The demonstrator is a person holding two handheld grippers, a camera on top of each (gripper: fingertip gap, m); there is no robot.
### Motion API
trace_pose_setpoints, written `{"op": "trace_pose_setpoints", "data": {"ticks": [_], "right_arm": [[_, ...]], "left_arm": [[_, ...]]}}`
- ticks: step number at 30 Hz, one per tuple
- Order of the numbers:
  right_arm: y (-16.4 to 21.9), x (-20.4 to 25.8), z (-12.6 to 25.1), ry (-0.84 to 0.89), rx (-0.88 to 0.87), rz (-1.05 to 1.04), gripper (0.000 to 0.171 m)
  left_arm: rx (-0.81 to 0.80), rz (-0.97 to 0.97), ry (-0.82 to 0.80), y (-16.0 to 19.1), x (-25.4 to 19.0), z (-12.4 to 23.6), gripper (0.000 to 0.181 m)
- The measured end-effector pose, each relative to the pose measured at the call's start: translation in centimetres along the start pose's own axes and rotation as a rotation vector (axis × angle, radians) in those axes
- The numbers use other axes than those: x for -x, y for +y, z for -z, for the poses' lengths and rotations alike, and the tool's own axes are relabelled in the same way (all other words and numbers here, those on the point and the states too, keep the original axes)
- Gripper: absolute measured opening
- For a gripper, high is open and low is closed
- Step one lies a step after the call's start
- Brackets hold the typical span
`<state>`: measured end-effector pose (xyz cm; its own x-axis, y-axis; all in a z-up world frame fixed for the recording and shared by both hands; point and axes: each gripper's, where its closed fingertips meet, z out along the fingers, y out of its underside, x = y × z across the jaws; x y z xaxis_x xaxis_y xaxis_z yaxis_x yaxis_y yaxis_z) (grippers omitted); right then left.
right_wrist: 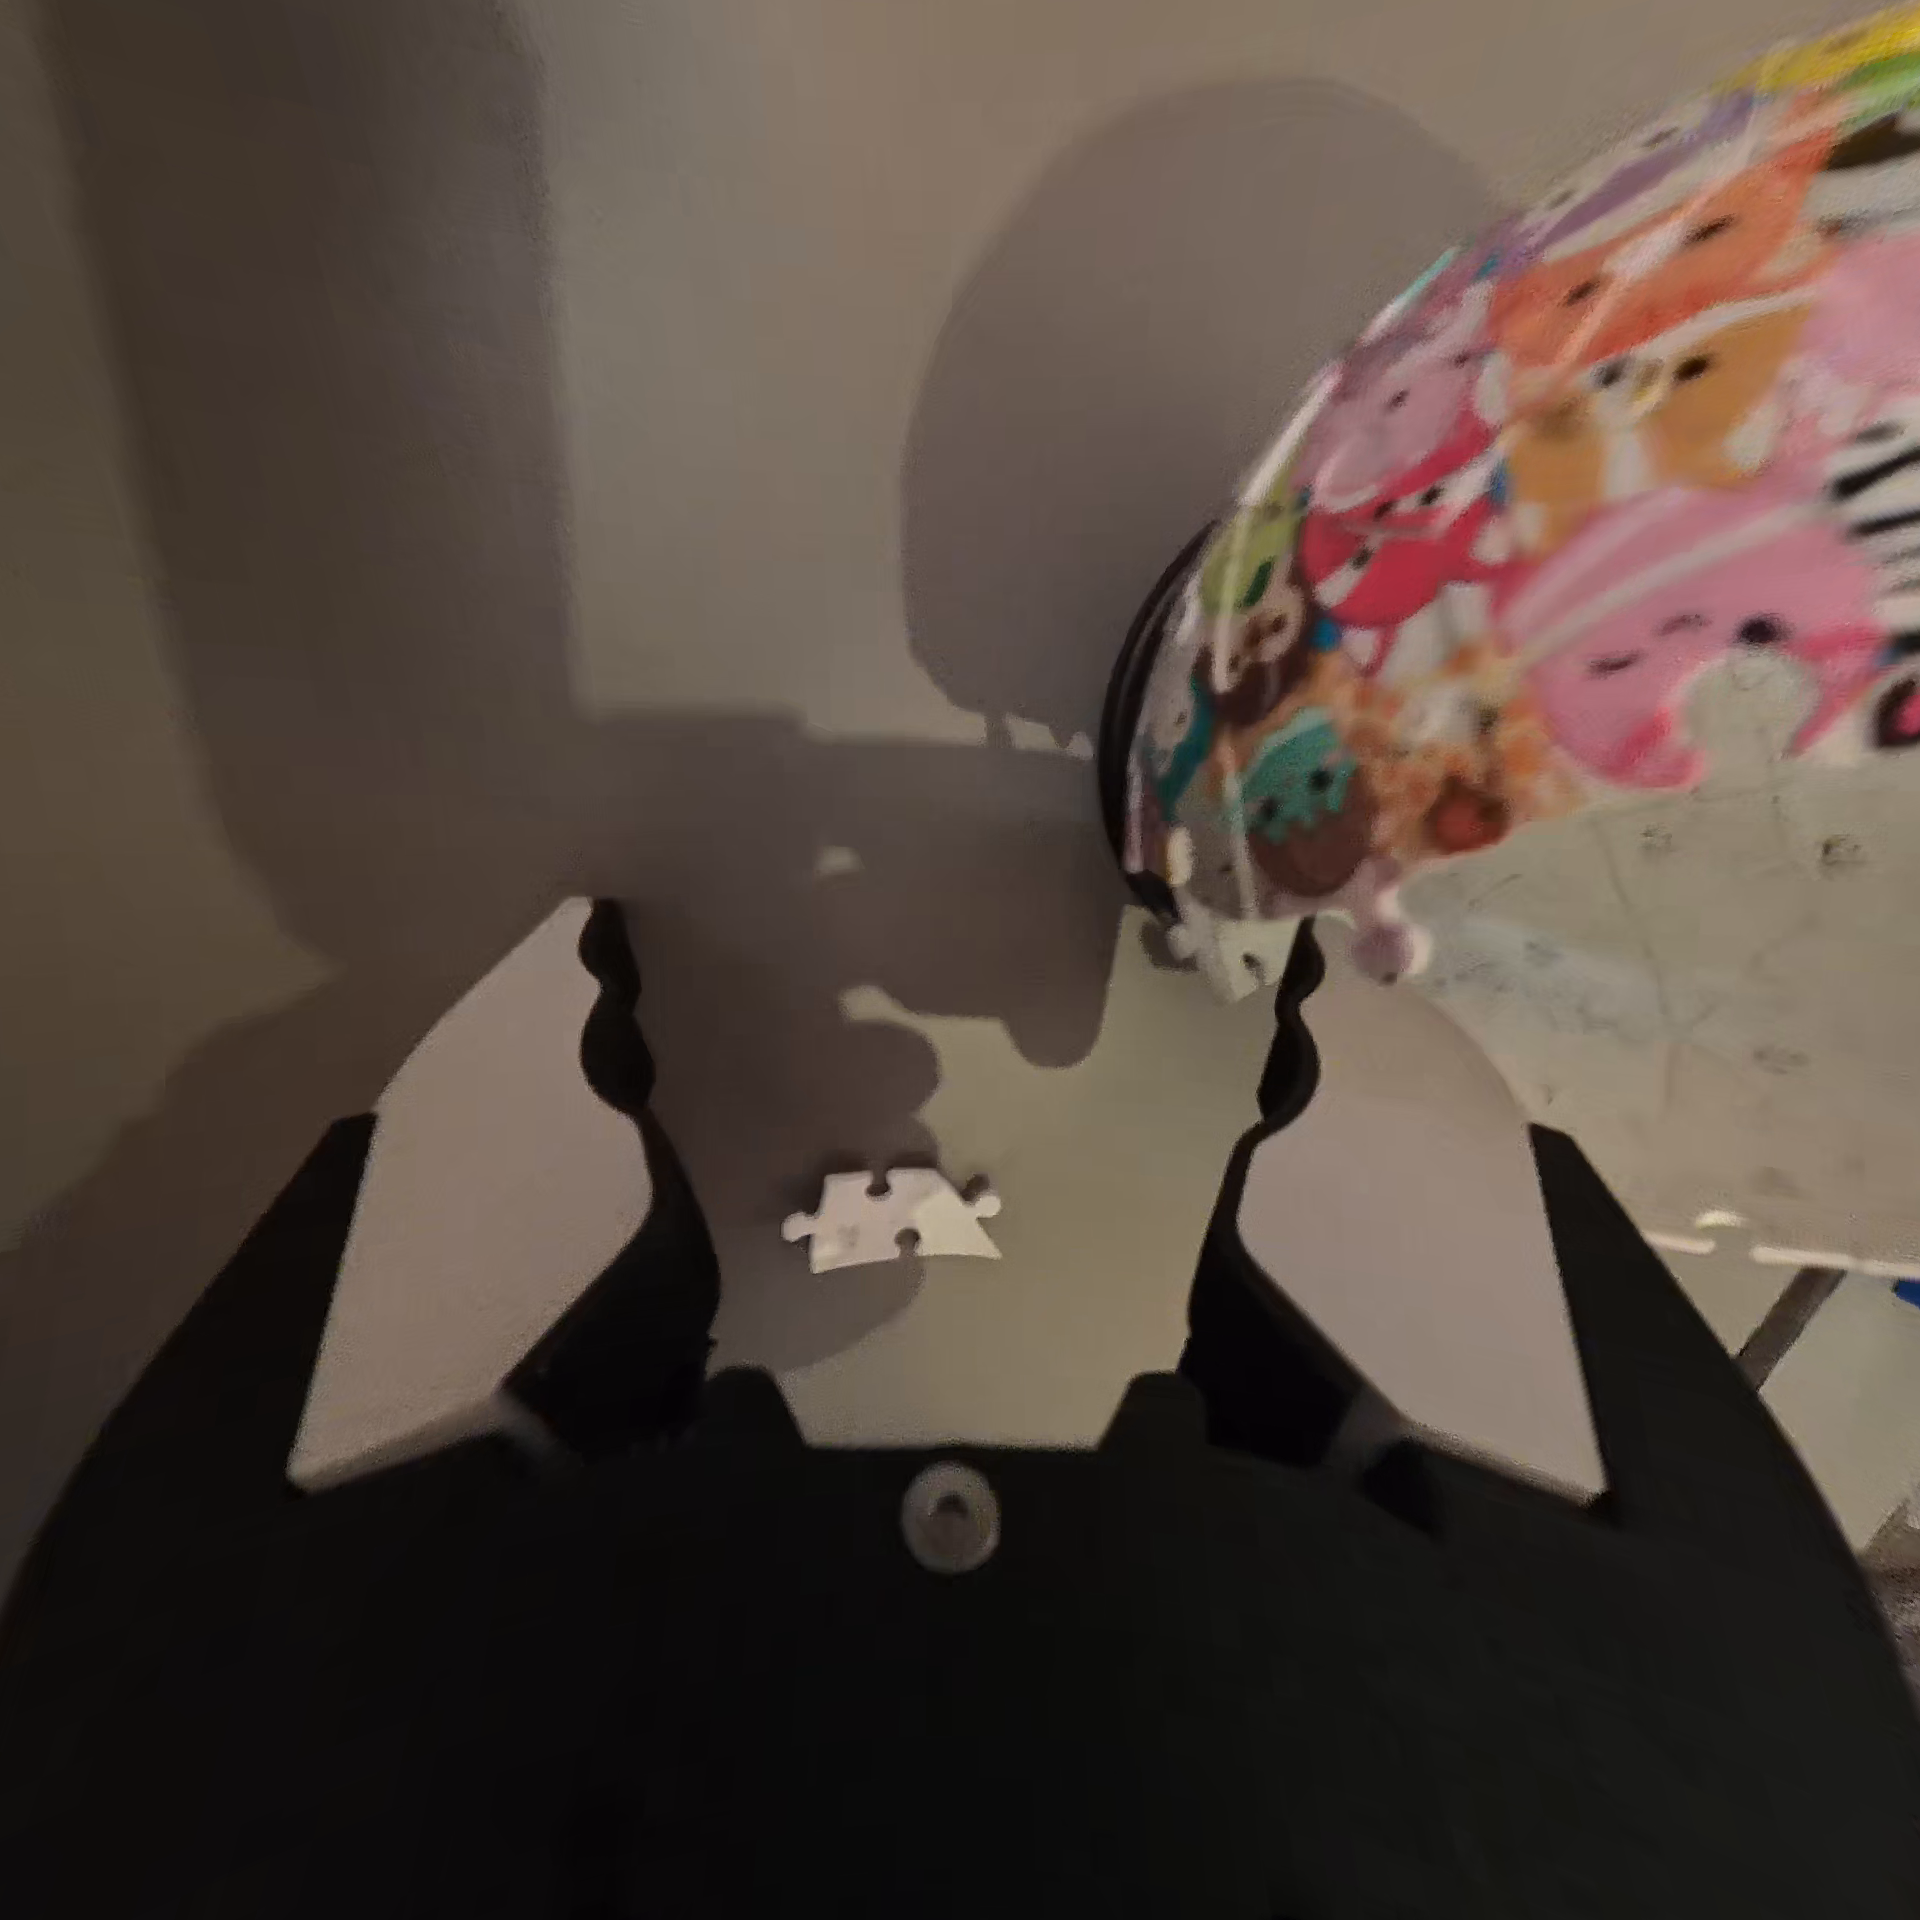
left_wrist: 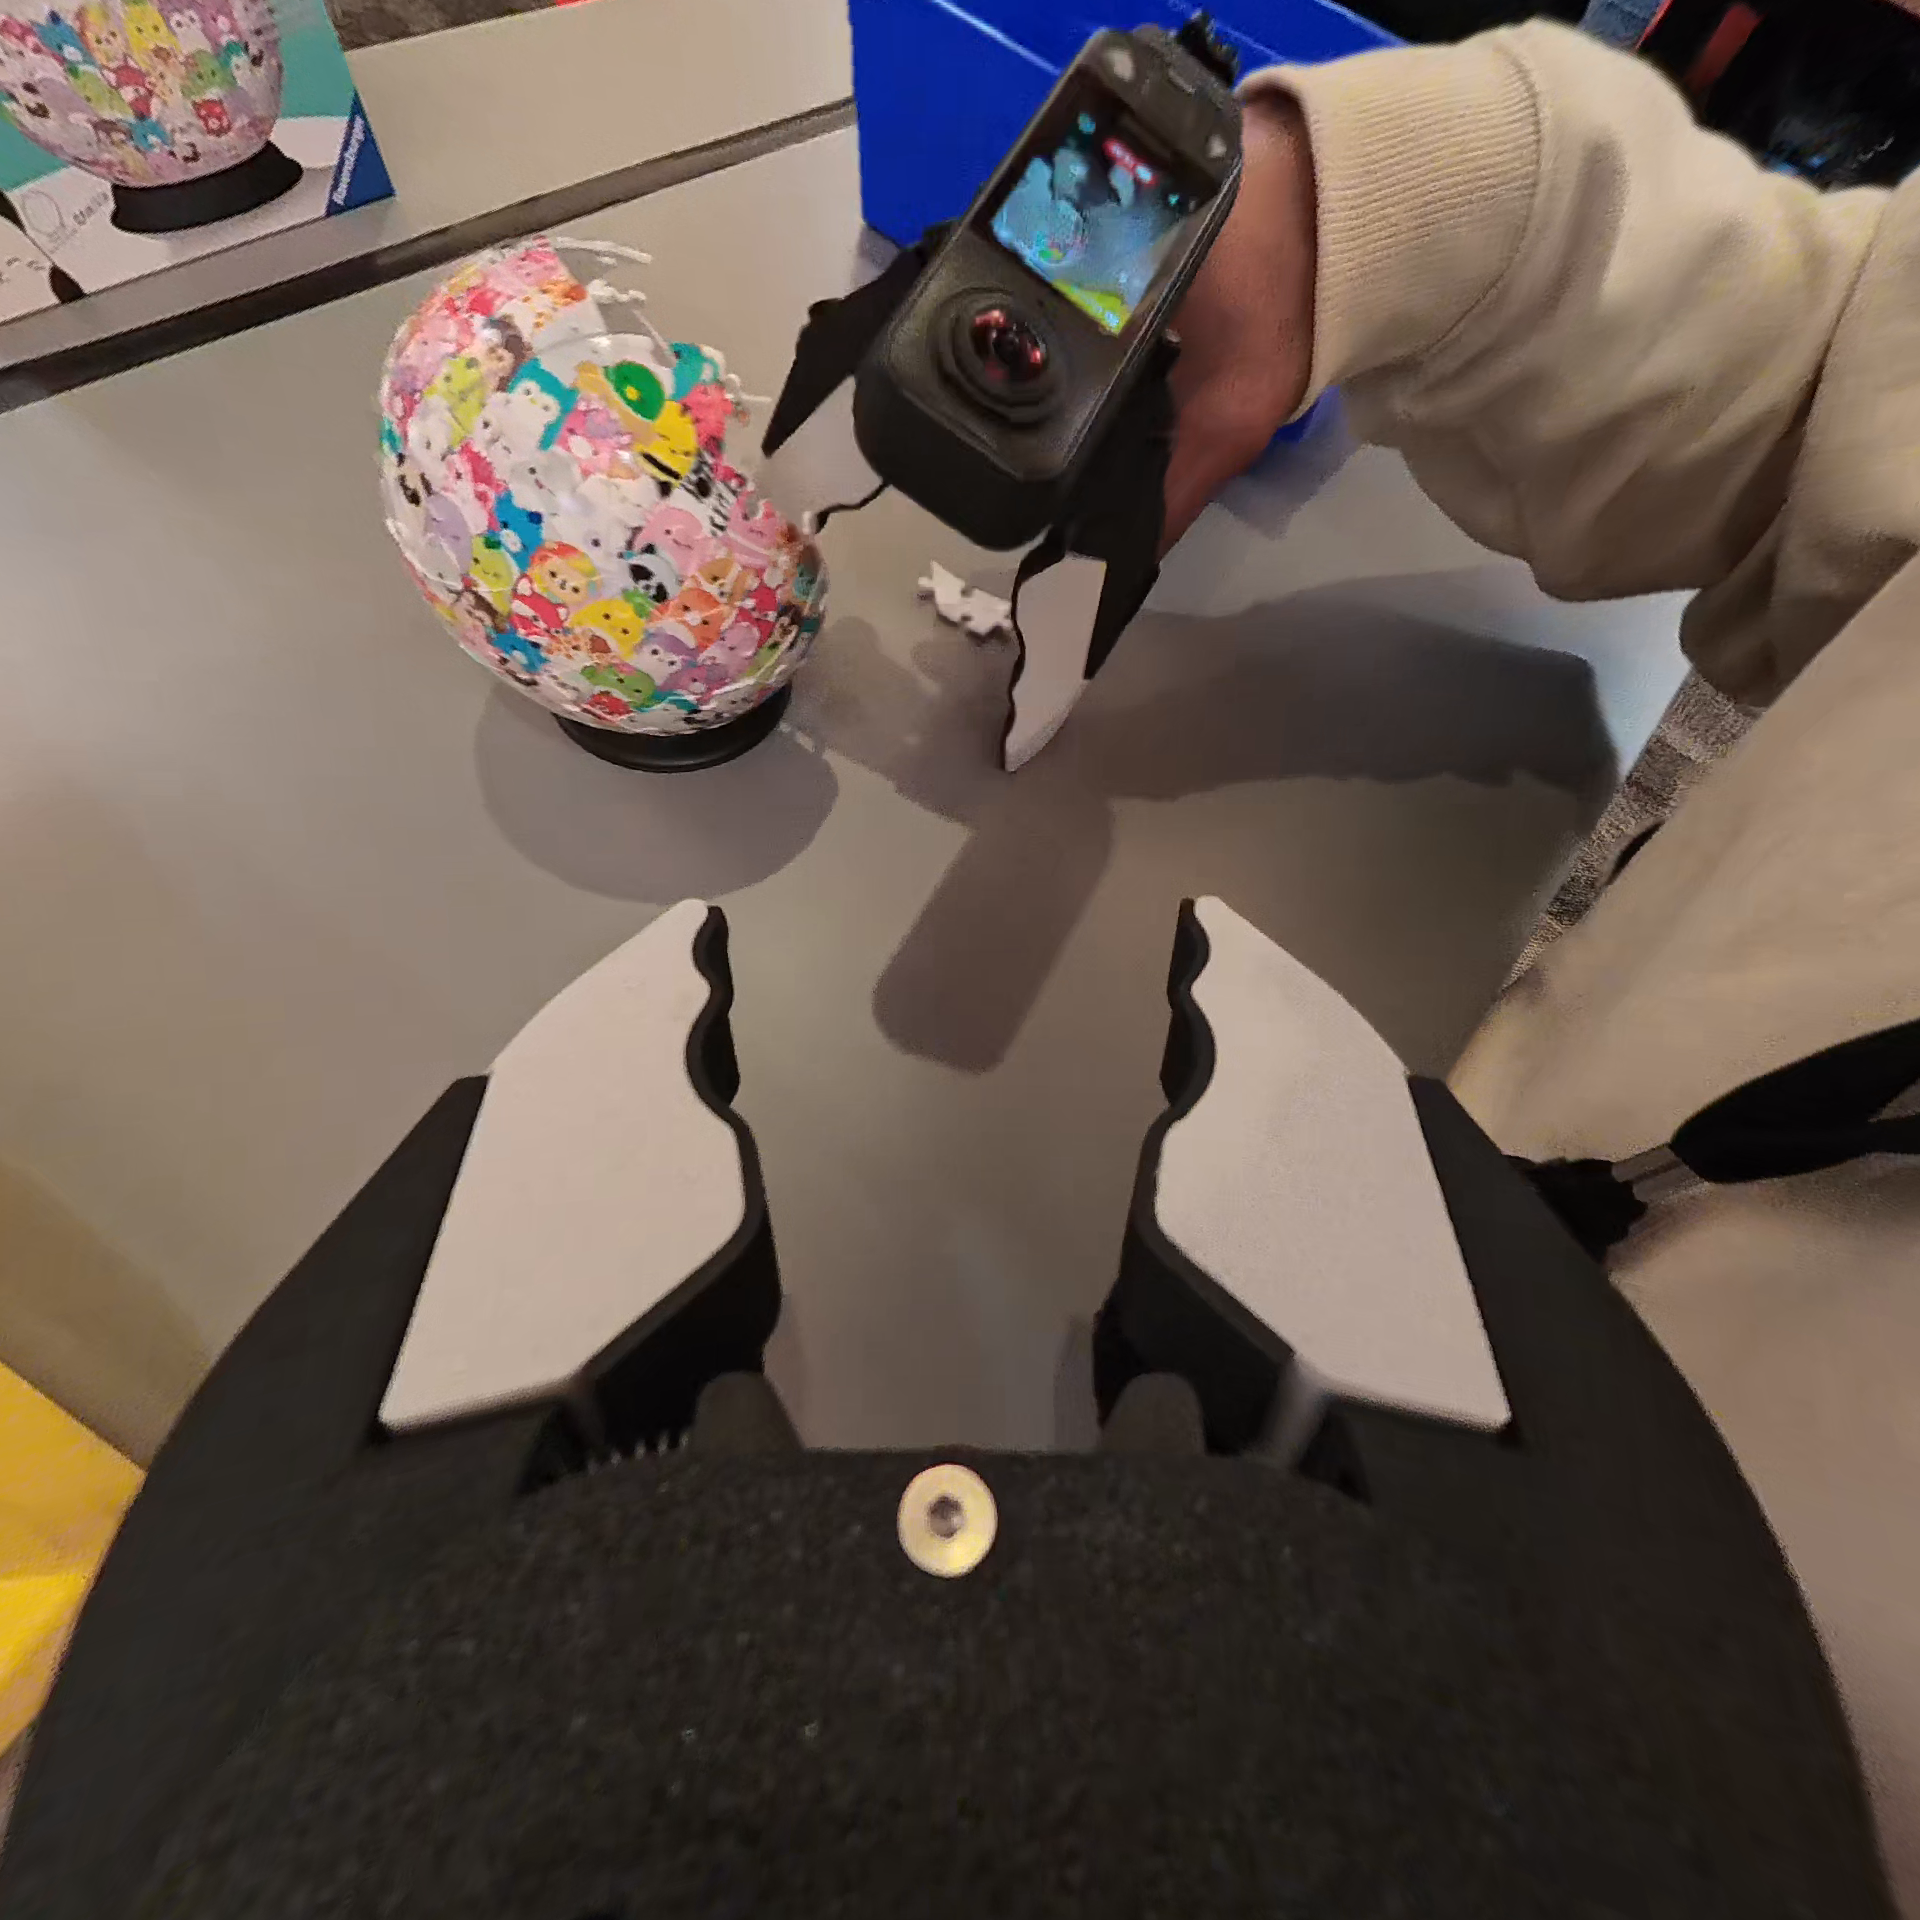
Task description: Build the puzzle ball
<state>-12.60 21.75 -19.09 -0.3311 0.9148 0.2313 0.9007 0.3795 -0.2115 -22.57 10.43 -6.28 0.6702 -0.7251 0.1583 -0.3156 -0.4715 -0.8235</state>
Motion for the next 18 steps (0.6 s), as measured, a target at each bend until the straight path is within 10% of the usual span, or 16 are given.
{"op": "trace_pose_setpoints", "data": {"ticks": [18], "right_arm": [[0.1, 0.2, -0.9, -0.132, 0.104, 0.016, 0.119]], "left_arm": [[0.036, 0.02, 0.06, 0.4, 3.9, -1.2, 0.08]]}}
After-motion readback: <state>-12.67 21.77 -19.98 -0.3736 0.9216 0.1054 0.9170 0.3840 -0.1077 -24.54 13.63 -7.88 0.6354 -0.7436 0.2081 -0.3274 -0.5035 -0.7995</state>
